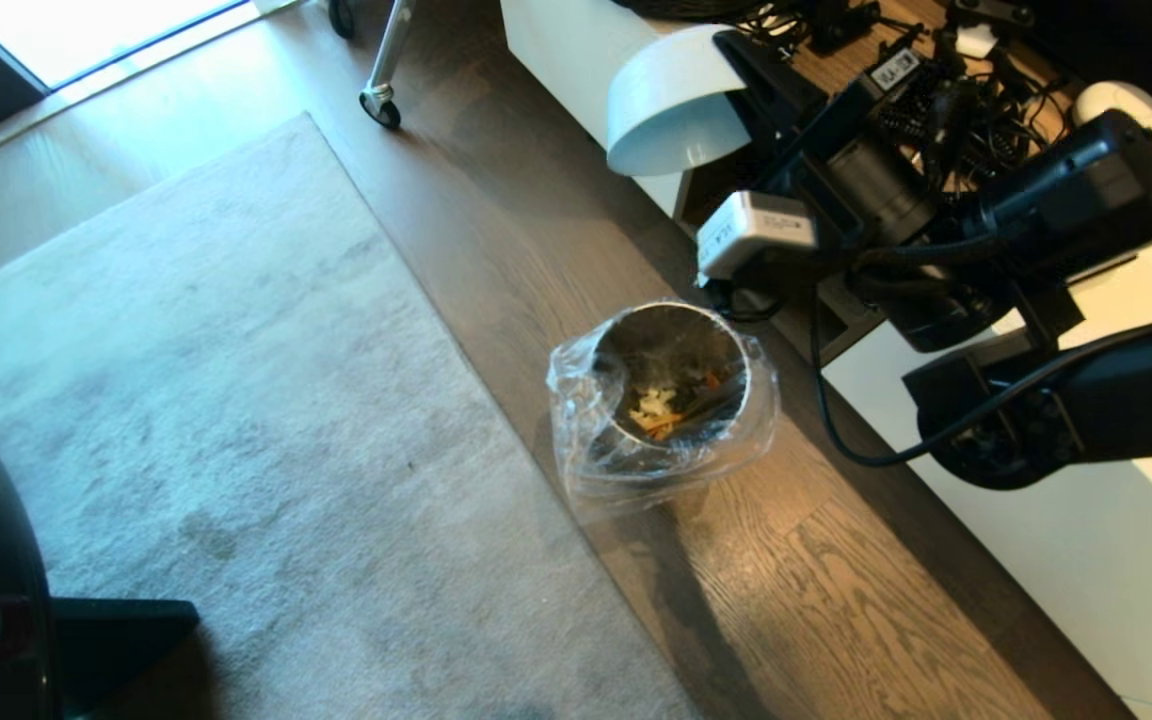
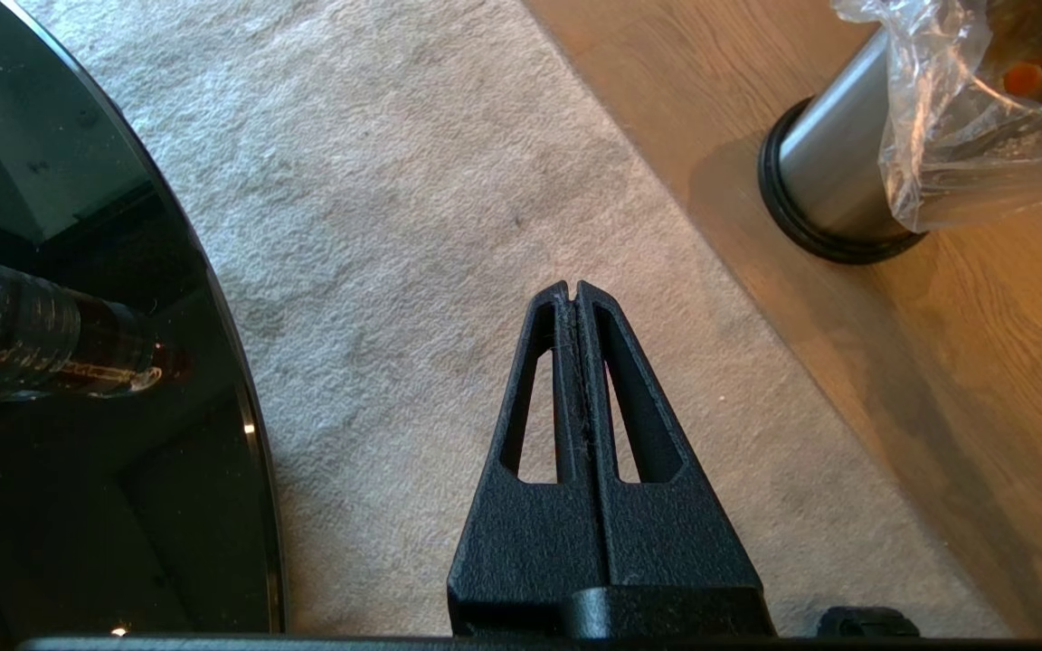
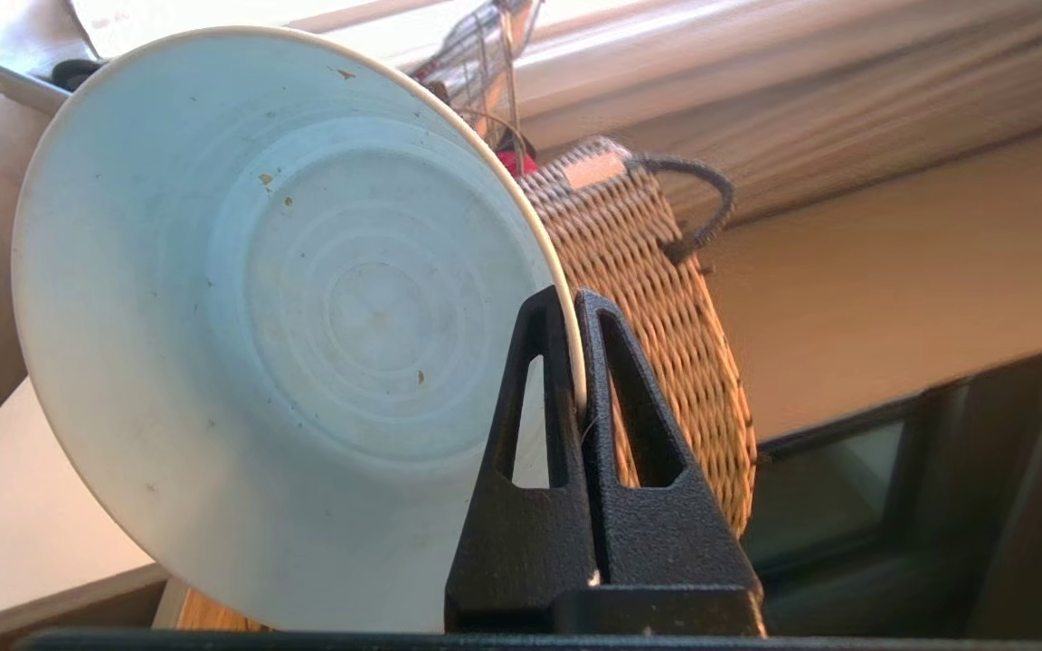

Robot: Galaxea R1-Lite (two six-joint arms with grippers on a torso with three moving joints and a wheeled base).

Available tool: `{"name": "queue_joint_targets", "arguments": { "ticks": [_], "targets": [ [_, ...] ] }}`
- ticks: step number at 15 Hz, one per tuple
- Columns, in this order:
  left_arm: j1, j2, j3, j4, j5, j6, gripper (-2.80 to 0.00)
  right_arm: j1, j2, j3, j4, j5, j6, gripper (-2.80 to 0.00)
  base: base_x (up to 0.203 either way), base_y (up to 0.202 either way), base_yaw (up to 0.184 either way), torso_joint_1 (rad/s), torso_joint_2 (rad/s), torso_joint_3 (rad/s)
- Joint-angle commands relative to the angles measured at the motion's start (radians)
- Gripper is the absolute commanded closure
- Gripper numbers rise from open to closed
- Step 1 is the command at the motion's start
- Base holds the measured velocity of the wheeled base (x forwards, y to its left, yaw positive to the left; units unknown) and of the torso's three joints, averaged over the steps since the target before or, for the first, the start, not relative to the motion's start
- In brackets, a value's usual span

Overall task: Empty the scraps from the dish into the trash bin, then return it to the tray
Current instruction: Put the bowl back to the table

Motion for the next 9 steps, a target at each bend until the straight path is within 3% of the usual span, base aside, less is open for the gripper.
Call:
{"name": "queue_joint_targets", "arguments": {
  "ticks": [1, 9],
  "targets": [
    [0.000, 0.000, 0.000, 0.000, 0.001, -0.001, 0.00, 0.009, -0.008, -0.026, -0.045, -0.008, 0.009, 0.00, 0.000, 0.000, 0.000, 0.000, 0.00, 0.000],
    [0.000, 0.000, 0.000, 0.000, 0.001, -0.001, 0.00, 0.016, -0.029, 0.059, -0.044, -0.012, 0.021, 0.00, 0.000, 0.000, 0.000, 0.000, 0.00, 0.000]
  ]
}}
